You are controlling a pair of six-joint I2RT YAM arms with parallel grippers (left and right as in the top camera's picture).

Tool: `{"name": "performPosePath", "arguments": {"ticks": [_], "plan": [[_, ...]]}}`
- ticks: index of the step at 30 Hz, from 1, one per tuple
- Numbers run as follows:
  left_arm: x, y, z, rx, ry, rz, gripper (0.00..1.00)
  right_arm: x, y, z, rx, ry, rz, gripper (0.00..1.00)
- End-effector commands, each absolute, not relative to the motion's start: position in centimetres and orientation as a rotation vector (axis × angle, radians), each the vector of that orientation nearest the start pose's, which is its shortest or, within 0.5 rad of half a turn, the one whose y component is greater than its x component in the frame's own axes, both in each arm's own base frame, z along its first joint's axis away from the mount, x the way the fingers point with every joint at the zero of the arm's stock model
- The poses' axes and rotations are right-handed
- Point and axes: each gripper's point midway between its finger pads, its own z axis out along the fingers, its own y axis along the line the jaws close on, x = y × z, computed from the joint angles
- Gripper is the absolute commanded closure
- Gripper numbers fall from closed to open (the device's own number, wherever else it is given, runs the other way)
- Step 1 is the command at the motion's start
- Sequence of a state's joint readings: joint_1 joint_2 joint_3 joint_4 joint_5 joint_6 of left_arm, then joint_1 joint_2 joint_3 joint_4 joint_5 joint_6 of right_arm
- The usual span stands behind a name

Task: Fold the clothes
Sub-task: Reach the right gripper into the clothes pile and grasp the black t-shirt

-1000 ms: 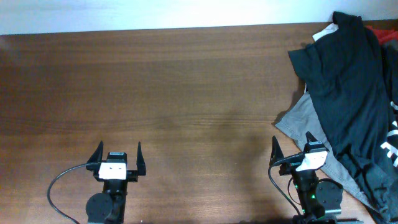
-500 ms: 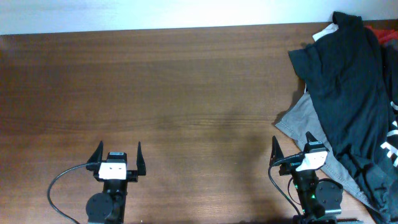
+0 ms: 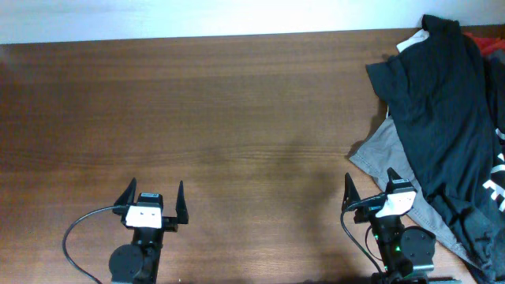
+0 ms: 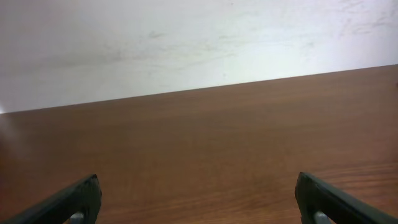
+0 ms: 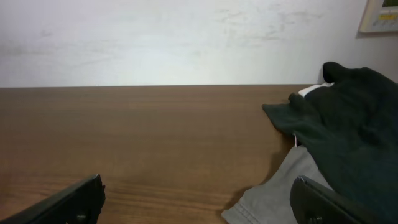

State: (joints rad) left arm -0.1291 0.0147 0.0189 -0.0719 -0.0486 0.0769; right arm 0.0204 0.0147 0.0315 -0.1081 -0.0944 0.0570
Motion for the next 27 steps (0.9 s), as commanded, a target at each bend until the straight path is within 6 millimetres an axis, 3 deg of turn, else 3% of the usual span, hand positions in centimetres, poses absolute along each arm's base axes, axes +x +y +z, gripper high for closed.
{"name": "performPosePath", "arguments": {"ticks": [1,7,14,22,27], "plan": [[24.3,-3.2,17.1,0.132,1.626,-0.073,0.01,23.9,2.2,17.7,-0.033,1.645,0.15,0.01],[24.2,-3.6,18.5,0.138,1.664,-0.112,0.01,23.6,2.1,17.9,-0.027,1.713,0.149,0.01],[24.9,-3.7,20.1,0.145,1.777,-0.109,0.01,23.7,1.6,19.8,0.002,1.826,0.123,0.01],[26.0,-3.9,19.1,0.166,2.082,-0.1,0.01,24.0,1.2,20.6,0.03,2.152,0.101,0.01],[26.3,-5.3,19.2,0.218,2.228,-0.182,0.01,24.5,1.8,22.1,0.02,2.294,0.133,0.01]]}}
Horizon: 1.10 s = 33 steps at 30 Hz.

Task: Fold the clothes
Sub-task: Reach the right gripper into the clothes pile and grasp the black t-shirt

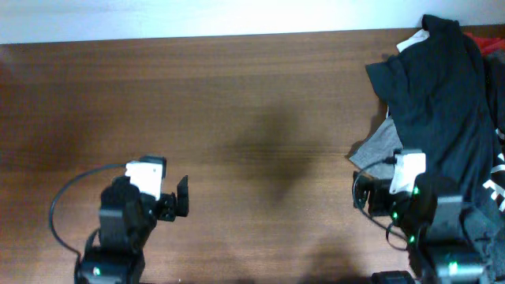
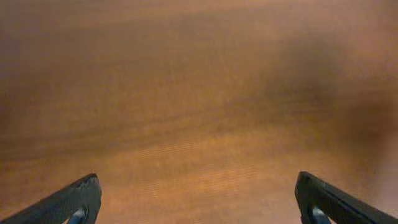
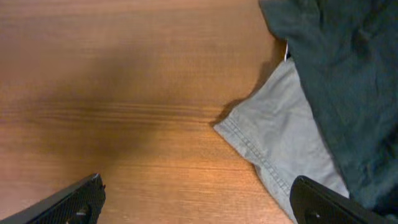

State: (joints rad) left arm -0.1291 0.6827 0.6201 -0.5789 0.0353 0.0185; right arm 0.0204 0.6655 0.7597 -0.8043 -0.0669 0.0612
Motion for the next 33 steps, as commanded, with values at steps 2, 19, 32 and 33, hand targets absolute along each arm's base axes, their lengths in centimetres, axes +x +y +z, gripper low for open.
{"name": "performPosePath", "arguments": {"ticks": [2,19,32,33], "plan": [[26.3,-6.0,19.3,0.241,2.259,-0.23,0.01,24.8,1.6,22.4,0.022,2.322,0.121,0.01],[26.5,-6.9,19.7,0.236,2.27,-0.3,0.01,21.4,-17.2,14.8,1.108,2.483,-0.528,0.01],[26.6,-6.9,19.5,0.236,2.276,-0.301,0.01,21.3,-22.6,8.2,1.31,2.565,-0.552,0.01],[26.5,-6.9,19.5,0.236,2.278,-0.301,0.01,21.5,-22.8,7.8,1.304,2.573,-0.557,0.01]]}}
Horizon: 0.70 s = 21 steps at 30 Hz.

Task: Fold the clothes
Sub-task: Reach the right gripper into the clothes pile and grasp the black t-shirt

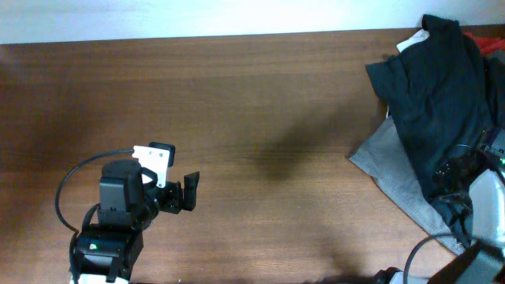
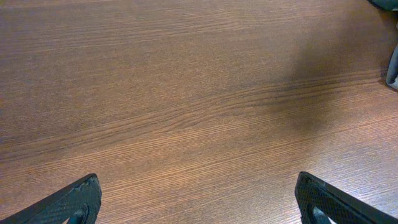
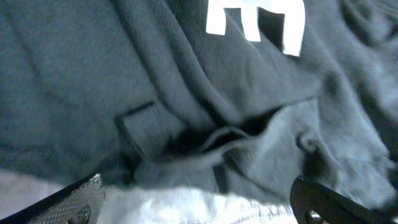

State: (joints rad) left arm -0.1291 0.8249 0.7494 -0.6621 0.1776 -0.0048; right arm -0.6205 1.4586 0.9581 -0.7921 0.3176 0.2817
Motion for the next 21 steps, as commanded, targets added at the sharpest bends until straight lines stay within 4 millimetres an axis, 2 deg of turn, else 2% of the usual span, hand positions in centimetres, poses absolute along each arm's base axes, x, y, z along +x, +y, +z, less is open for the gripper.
{"name": "performPosePath", "arguments": {"ticks": [1,10,13,15,17,21], "plan": [[26.5,-6.9,19.5,0.236,2.279,-0.301,0.01,21.5,-22.9,7.4,1.304,2.582,-0.562,0.01],[26.5,-6.9,19.5,0.236,2.277,-0.3,0.01,21.0,-23.1,4.4,1.329,2.676,-0.601,0.0],[26.5,-6.9,19.5,0.236,2.277,-0.3,0.01,20.9,-23.1,3.9,1.333,2.693,-0.608,0.05],[26.5,-6.9,19.5,0.236,2.277,-0.3,0.01,20.8,-23.1,3.9,1.333,2.694,-0.608,0.14],[26.6,-6.9,19.5,0.236,2.276,-0.3,0.01,20.8,-23.1,3.9,1.334,2.693,-0.614,0.29],[26.6,-6.9,19.6,0.236,2.274,-0.3,0.01,20.6,-23.4,4.0,1.336,2.692,-0.644,0.67]]}}
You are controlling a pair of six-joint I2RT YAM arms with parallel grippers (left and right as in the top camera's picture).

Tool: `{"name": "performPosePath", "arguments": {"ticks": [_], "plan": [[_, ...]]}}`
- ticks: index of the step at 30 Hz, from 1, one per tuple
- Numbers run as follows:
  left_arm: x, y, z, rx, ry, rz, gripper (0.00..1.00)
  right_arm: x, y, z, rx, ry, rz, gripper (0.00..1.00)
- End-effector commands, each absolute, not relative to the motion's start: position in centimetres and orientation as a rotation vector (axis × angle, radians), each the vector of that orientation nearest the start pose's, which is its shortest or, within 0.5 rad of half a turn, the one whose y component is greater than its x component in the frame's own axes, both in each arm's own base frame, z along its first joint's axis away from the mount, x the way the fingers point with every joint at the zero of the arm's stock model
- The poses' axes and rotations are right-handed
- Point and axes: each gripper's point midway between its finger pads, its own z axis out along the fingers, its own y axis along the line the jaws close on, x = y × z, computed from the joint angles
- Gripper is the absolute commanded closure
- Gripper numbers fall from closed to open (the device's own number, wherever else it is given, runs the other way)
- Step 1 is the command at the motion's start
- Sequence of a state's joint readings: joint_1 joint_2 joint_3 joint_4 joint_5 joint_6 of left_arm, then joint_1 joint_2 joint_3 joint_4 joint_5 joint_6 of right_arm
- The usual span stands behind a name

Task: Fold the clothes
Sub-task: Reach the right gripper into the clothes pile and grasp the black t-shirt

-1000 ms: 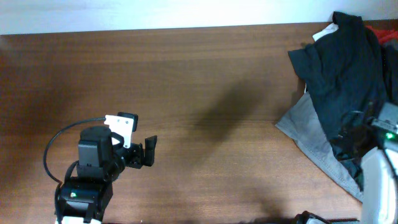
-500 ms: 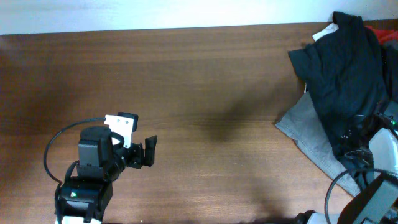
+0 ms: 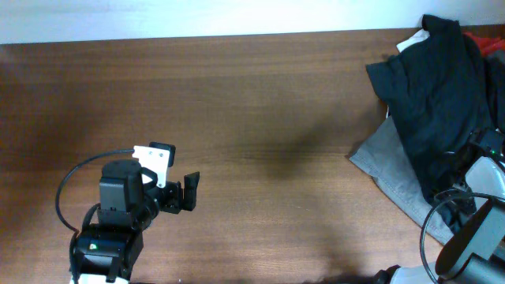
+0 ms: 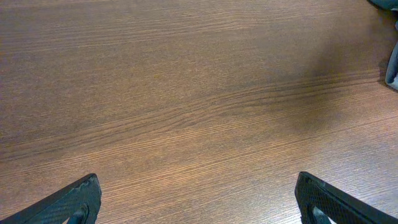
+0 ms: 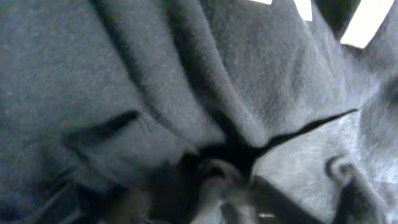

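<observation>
A pile of clothes lies at the table's right end: a black shirt (image 3: 438, 95) on top and a grey garment (image 3: 390, 170) under it. My right arm (image 3: 480, 180) reaches into the pile's near side. The right wrist view is filled by blurred dark fabric (image 5: 155, 81) with white print (image 5: 364, 15) and a grey fold (image 5: 311, 162). Its fingers cannot be made out. My left gripper (image 4: 196, 180) stands open over bare wood, far left of the pile, with nothing between its fingers. The grey garment's corner (image 4: 393, 65) shows at that view's right edge.
A red cloth (image 3: 488, 41) and something white (image 3: 412, 41) show at the back of the pile. The brown wooden table (image 3: 252, 118) runs to a white wall behind. The left arm's cable (image 3: 67, 201) loops beside its base.
The right wrist camera is closer to the dark fabric, and its fingers no longer show at the frame's lower corners. The left gripper has not moved.
Both grippers first sat open at the front edge, looking along the table. Then both had risen and tipped down, the right over the grey garment's corner. Later the right hung open over the dark clothes; now it is pressed into them.
</observation>
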State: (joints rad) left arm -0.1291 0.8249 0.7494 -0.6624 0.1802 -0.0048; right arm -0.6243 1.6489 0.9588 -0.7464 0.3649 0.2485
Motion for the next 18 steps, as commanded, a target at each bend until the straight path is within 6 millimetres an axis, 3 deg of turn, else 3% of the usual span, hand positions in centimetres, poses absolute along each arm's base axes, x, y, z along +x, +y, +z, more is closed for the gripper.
{"name": "performPosePath", "arguments": {"ticks": [1,3,8,11,14,18], "plan": [[26.6,-6.9,19.6,0.236,2.274,-0.3,0.01,20.5,-23.3,4.0,1.341,2.691,-0.641,0.84],[26.6,-6.9,19.6,0.236,2.274,-0.3,0.01,20.6,-23.3,4.0,1.34,2.691,-0.641,0.96],[26.7,-6.9,19.7,0.236,2.266,-0.3,0.01,21.7,-22.5,4.6,1.326,2.688,-0.523,0.96],[27.0,-7.0,20.1,0.237,2.245,-0.299,0.01,23.9,-21.2,7.1,1.273,2.678,-0.374,0.96],[27.4,-7.0,20.6,0.237,2.22,-0.298,0.01,27.2,-18.1,10.9,1.06,2.707,-0.167,0.96],[27.8,-7.1,21.2,0.238,2.19,-0.297,0.01,30.4,-11.5,16.2,0.7,2.734,-0.008,0.96]]}}
